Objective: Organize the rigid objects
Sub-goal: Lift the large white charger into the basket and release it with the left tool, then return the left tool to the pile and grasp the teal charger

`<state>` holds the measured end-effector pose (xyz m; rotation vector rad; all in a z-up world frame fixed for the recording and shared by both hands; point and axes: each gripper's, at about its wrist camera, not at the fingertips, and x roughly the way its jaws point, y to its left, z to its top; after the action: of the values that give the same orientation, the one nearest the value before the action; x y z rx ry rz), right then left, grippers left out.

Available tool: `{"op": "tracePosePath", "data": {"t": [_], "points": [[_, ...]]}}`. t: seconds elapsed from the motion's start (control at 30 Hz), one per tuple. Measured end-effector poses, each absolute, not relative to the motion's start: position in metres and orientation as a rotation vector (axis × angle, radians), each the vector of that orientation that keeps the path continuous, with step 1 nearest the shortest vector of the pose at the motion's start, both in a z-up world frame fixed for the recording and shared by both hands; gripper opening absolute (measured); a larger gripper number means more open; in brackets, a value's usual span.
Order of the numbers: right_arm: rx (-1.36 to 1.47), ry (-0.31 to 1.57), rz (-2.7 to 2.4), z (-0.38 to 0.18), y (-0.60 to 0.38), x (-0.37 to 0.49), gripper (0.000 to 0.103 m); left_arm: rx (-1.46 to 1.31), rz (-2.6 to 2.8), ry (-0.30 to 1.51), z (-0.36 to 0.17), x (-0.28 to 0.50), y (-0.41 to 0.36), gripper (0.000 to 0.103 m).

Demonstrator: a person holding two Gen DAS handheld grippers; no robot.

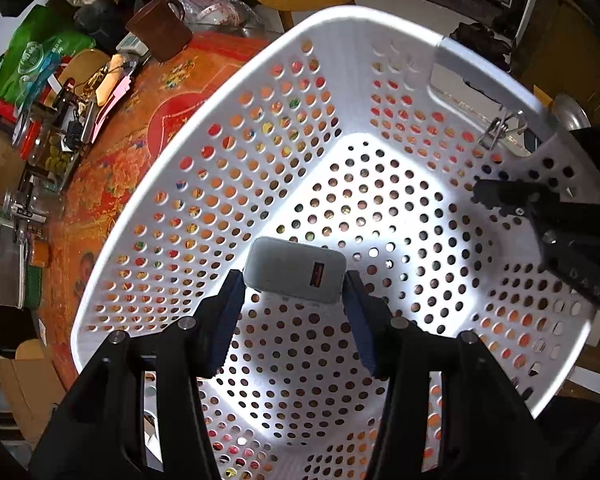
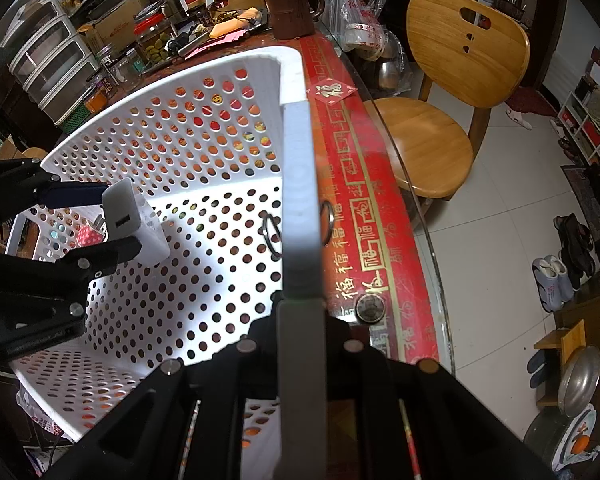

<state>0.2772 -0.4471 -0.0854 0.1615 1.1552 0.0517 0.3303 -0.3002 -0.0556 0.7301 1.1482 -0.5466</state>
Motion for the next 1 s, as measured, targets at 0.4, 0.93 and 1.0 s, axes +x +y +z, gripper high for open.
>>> {"op": "tracePosePath", "data": {"t": [0.4, 0.93, 1.0], "points": [[0.159, 1.156, 0.052, -0.085, -0.447, 0.278, 0.01, 0.751, -0.541, 0.993, -0.033, 0.32, -0.284, 0.102], [0.16, 1.15, 0.051, -0.086, -0.447, 0.276, 0.01, 0.494, -0.235, 0.831, 0.074, 0.305, -0.06, 0.102], [0.158, 1.15, 0.05, -0.086, -0.447, 0.276, 0.01, 0.452, -0.187, 0.889, 0.067, 0.314, -0.028, 0.102]]}}
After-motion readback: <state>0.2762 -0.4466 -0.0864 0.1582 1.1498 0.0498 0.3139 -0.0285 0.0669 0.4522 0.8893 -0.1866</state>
